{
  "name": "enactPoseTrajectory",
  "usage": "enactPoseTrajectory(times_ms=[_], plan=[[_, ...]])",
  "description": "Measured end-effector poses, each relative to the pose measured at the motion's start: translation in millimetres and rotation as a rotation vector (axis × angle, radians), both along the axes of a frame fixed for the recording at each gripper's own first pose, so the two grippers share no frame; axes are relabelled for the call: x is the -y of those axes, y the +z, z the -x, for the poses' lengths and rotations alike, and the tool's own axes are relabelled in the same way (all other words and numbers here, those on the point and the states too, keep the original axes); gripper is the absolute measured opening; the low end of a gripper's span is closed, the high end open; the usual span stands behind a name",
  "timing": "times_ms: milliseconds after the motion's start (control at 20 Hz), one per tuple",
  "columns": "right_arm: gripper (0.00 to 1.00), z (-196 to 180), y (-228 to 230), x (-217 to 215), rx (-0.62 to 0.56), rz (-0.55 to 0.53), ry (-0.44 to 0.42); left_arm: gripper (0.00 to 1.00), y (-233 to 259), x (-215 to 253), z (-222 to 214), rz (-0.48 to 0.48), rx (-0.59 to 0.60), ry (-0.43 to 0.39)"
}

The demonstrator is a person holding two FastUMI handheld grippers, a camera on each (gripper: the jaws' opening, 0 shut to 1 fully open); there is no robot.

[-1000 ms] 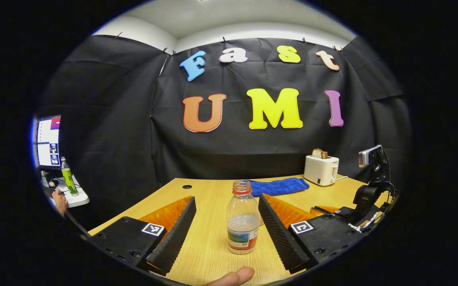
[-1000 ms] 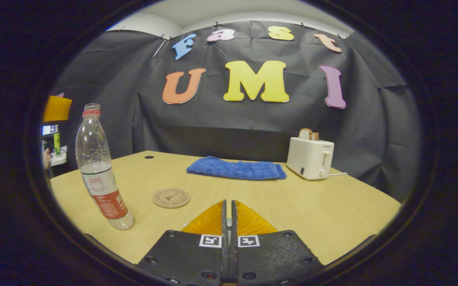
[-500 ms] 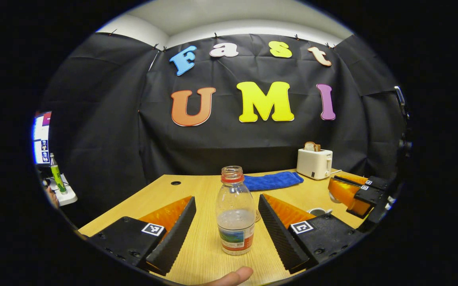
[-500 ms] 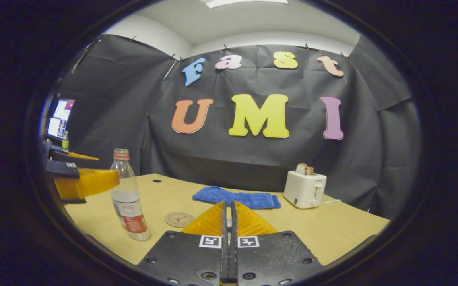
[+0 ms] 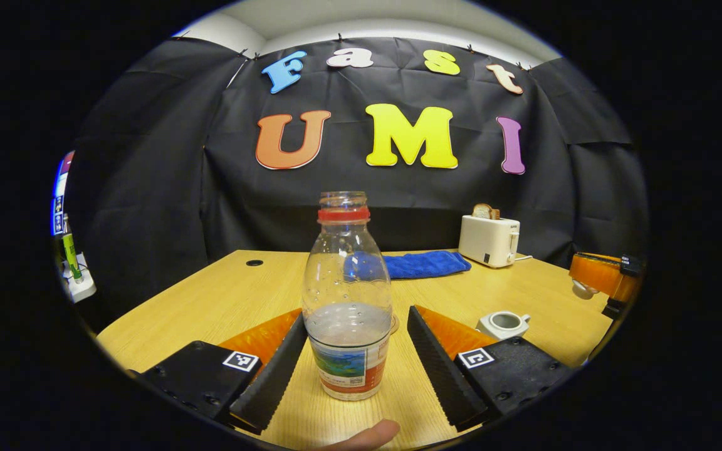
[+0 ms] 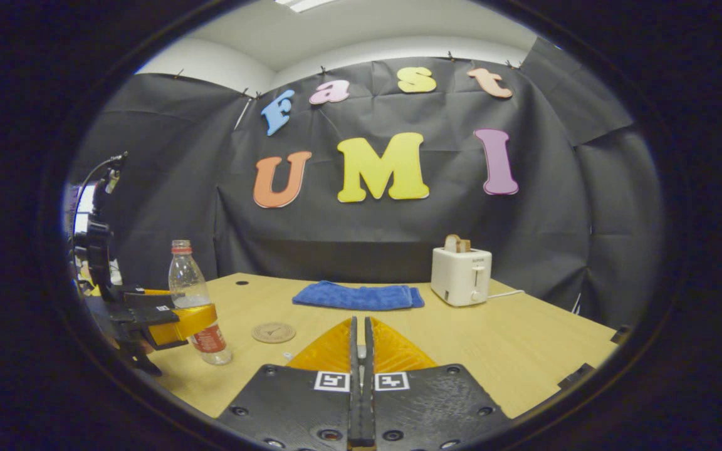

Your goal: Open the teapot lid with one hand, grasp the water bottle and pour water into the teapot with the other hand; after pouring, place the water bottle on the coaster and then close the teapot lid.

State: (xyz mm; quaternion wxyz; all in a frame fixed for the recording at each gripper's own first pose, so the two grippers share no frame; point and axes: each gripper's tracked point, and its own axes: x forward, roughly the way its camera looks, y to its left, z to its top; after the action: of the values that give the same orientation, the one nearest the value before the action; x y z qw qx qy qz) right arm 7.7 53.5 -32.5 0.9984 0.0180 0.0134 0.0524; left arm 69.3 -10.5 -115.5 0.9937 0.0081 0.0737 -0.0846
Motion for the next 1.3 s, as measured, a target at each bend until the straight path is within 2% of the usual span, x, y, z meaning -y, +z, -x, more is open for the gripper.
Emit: enactPoseTrajectory(times_ms=[100,200,300,400,450,650,850,1100,1300], plan=[[0.0,2.4,-8.5,13.6,-0.023,-0.011,-0.004,1.0,-9.6,-5.0,-5.8,-0.029,0.002,0.029],[0.0,-2.4,-9.8,33.3,-0.043,-0.037,-0.046,1.0,-8.3,-12.6,-12.6,-0.052,0.03,0.072],[0.0,-6.1,-10.6,41.1,-0.048,-0.046,-0.061,0.99,-11.2,-11.0,-15.2,-0.026,0.033,0.068],[0.0,-7.8,-10.2,44.8,-0.043,-0.048,-0.071,0.92,-12.2,-1.1,-16.1,-0.001,0.024,0.029],[0.0,-9.0,-10.6,43.6,-0.042,-0.049,-0.065,0.81,-11.7,-2.1,-14.7,0.008,0.019,0.032],[0.0,-11.8,-11.9,47.3,-0.043,-0.016,-0.072,0.79,-3.7,-11.3,-7.4,-0.001,-0.014,0.087],[0.0,-16.5,-14.2,53.4,-0.051,0.005,-0.08,0.78,1.9,-20.4,-0.5,-0.121,-0.036,0.151],[0.0,-22.3,-21.7,55.1,-0.083,-0.015,-0.06,0.79,13.2,-13.7,-1.6,-0.275,-0.026,0.158],[0.0,-24.9,-21.3,61.2,-0.087,-0.025,-0.061,0.78,13.5,-11.4,0.5,-0.45,-0.03,0.149]])
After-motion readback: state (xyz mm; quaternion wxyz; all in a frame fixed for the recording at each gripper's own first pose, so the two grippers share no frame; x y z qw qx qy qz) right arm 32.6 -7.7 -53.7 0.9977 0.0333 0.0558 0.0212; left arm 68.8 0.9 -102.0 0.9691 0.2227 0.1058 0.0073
